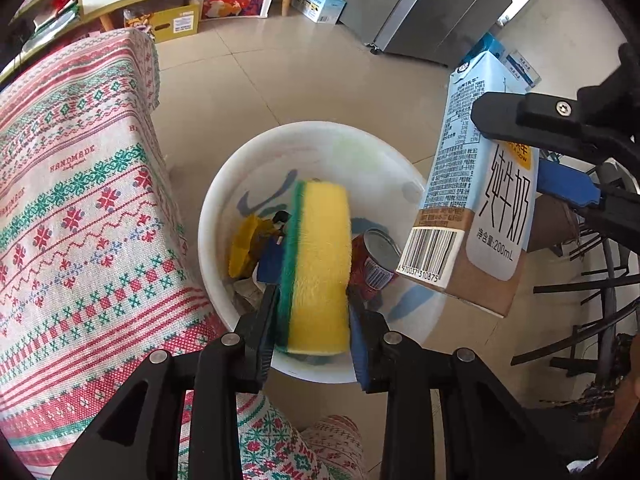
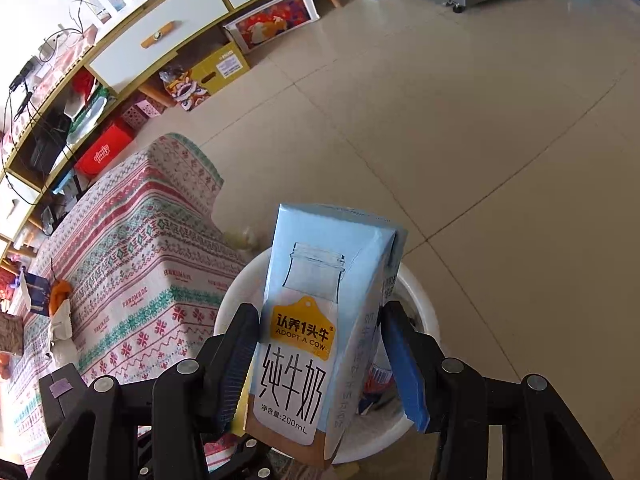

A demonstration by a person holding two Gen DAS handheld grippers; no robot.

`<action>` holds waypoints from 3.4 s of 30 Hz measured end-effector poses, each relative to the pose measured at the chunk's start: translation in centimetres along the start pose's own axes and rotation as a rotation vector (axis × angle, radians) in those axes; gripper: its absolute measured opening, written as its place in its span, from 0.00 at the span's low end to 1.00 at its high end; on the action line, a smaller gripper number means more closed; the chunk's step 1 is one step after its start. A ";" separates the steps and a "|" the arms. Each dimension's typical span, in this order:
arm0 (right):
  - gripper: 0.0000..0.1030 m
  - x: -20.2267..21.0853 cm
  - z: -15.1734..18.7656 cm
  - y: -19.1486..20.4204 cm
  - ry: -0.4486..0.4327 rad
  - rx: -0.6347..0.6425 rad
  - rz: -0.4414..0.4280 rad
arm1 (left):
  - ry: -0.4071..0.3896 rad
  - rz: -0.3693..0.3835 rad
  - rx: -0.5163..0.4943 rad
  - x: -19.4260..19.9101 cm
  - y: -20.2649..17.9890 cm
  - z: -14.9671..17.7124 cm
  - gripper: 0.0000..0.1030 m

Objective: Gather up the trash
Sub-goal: 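Open the left tool to drop the sponge while the right tool drops the carton, then move the left tool to the table and grasp the white crumpled tissue, then grasp the white paper packet with the right tool while the left tool holds the tissue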

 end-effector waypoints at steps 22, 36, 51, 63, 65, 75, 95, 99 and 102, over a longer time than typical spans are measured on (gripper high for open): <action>0.61 0.0 -0.2 0.7 0.004 -0.021 -0.028 | -0.076 -0.039 0.079 6.2 4.4 1.9 0.35; 0.68 0.2 -0.2 1.6 0.002 -0.027 -0.048 | -0.125 -0.142 0.130 11.2 9.8 3.9 0.35; 0.75 -1.2 2.4 11.6 0.047 0.223 -0.160 | -0.280 -0.207 0.557 18.6 26.9 4.3 0.50; 0.75 -3.7 3.5 18.6 0.072 0.347 -0.139 | -0.205 -0.298 0.453 12.3 26.9 1.9 0.10; 0.75 -4.0 3.2 19.1 0.073 0.348 -0.139 | -0.198 -0.270 0.472 12.3 27.4 2.7 0.05; 0.75 -8.8 5.3 24.8 0.295 0.176 -0.429 | -0.096 -0.244 0.310 17.0 25.3 6.6 0.04; 0.50 -16.1 10.2 36.0 0.257 0.367 -0.273 | -0.201 -0.269 0.407 23.6 30.3 11.2 0.04; 0.19 -15.3 10.8 36.9 0.246 0.398 -0.288 | -0.217 -0.283 0.422 24.0 31.1 11.2 0.04; 0.15 -13.7 10.3 36.7 0.225 0.372 -0.315 | -0.228 -0.269 0.438 24.4 31.4 11.4 0.04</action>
Point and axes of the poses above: each gripper's, at about its wrist camera, not at the fingertips, and x roughly against the way its jaws point, y to its left, z to its underside, the point moved 4 cm from there along -x, roughly the way its jaws point, and after that the axes turned 2 degrees about z, right-handed, at the moved point
